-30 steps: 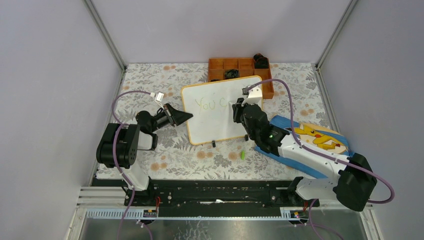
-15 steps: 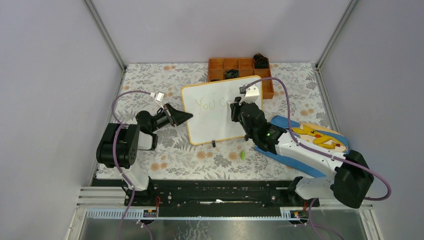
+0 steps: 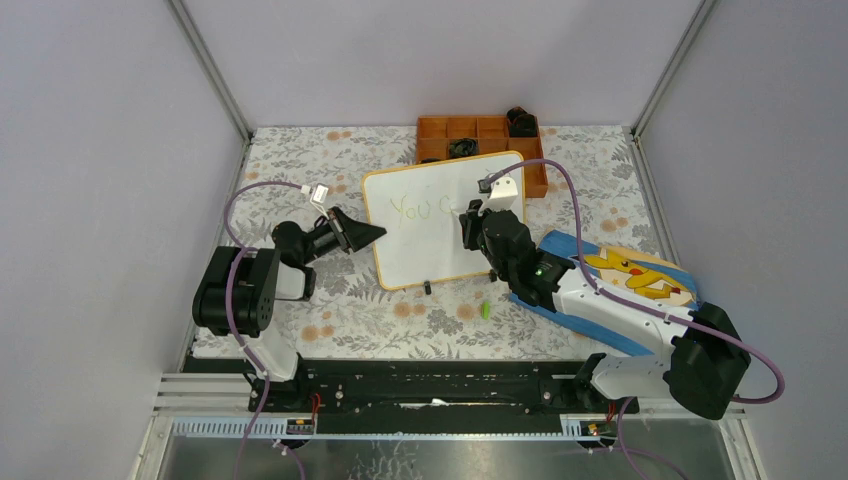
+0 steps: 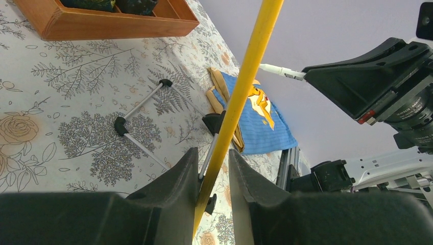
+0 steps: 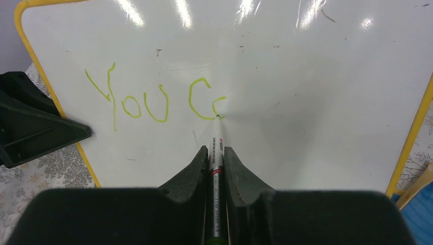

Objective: Write a sentence on the whiteboard

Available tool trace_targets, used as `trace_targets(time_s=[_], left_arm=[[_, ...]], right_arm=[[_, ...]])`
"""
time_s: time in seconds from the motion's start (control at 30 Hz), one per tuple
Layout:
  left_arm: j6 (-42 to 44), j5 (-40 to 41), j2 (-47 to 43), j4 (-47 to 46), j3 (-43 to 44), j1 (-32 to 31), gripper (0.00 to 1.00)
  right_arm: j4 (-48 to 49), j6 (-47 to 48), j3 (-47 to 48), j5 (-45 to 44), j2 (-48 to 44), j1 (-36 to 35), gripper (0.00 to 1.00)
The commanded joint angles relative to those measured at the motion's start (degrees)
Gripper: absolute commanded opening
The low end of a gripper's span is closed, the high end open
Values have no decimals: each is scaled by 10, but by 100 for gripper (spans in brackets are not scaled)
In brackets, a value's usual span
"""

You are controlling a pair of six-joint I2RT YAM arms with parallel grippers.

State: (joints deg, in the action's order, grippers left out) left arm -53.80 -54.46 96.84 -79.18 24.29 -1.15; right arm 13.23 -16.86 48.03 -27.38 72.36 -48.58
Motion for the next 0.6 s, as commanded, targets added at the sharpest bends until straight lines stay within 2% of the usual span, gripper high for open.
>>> trace_targets(time_s=[0.0,0.57], left_arm=[[14,-12,-15,-11,6,-6,34],[28,-13,-22,9,7,-13,34]], right_arm=[[-2,-4,-5,-13,-24,6,0],[-4,19,37,-41,-9,6,0]])
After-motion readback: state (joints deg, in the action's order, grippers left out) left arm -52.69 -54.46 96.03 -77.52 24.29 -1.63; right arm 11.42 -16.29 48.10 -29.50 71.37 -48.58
